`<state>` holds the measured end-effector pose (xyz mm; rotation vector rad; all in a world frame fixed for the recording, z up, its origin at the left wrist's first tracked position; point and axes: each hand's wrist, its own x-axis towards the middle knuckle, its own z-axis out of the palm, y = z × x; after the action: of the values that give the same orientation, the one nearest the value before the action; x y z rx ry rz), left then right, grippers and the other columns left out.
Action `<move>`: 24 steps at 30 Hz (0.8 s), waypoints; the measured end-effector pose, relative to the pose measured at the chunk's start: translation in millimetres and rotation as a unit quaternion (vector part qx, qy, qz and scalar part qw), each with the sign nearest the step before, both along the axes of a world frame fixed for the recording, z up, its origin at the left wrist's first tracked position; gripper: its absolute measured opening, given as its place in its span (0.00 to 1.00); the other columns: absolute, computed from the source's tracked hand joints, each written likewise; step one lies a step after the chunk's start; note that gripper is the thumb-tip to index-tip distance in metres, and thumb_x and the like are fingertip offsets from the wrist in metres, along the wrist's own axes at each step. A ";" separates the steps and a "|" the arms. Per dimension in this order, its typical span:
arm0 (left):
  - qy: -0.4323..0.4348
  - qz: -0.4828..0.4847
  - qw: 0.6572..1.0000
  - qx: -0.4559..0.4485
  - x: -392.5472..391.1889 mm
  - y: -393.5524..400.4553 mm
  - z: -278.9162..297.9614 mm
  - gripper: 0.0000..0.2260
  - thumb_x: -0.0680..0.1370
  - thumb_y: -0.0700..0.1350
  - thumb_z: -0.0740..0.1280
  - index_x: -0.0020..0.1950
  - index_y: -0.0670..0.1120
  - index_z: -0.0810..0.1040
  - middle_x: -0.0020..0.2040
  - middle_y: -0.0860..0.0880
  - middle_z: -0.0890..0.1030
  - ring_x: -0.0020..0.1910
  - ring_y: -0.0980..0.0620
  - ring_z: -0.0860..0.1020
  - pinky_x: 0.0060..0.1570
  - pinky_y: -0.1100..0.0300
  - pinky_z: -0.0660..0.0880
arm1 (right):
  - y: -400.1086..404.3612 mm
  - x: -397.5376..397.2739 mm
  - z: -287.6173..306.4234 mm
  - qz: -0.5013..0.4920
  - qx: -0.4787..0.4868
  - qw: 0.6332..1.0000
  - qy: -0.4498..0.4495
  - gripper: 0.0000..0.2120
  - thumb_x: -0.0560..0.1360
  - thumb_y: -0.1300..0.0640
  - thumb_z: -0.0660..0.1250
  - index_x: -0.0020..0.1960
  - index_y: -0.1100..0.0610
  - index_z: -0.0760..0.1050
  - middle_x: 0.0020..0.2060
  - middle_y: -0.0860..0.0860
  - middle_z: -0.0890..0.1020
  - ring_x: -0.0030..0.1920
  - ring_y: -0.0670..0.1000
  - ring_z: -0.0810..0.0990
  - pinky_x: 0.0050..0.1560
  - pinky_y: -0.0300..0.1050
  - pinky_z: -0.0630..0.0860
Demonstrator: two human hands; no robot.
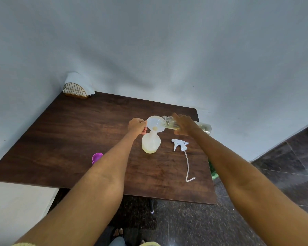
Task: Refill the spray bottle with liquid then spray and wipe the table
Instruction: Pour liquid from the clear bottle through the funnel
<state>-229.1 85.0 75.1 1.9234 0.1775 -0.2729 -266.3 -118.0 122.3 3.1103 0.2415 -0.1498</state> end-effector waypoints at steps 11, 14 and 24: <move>0.007 0.005 1.000 0.002 -0.7 0.4 -0.3 0.09 0.78 0.41 0.64 0.51 0.36 0.80 0.40 0.42 0.79 0.31 0.54 0.76 0.41 0.59 0.79 | 0.8 -1.2 -0.1 -0.002 0.006 1.000 -0.002 0.29 0.68 0.56 0.71 0.65 0.60 0.64 0.53 0.60 0.78 0.52 0.60 0.78 0.56 0.51 0.72; 0.008 0.005 1.000 0.000 -0.5 0.0 0.6 0.09 0.78 0.41 0.64 0.50 0.36 0.80 0.34 0.45 0.78 0.30 0.54 0.76 0.38 0.62 0.78 | 1.2 -1.9 0.3 -0.003 0.010 1.000 -0.002 0.30 0.68 0.56 0.71 0.66 0.60 0.64 0.53 0.60 0.78 0.52 0.60 0.78 0.56 0.51 0.72; 0.007 0.005 1.000 -0.002 0.7 -1.8 0.7 0.09 0.78 0.41 0.64 0.50 0.37 0.80 0.34 0.46 0.77 0.30 0.54 0.76 0.36 0.63 0.77 | 0.7 -1.3 2.1 -0.001 -0.002 1.000 0.003 0.30 0.68 0.56 0.71 0.66 0.60 0.64 0.53 0.60 0.78 0.52 0.60 0.78 0.55 0.50 0.72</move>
<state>-228.4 83.2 75.8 1.9154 0.1967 -0.2802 -267.6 -117.4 124.4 3.1064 0.2392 -0.1599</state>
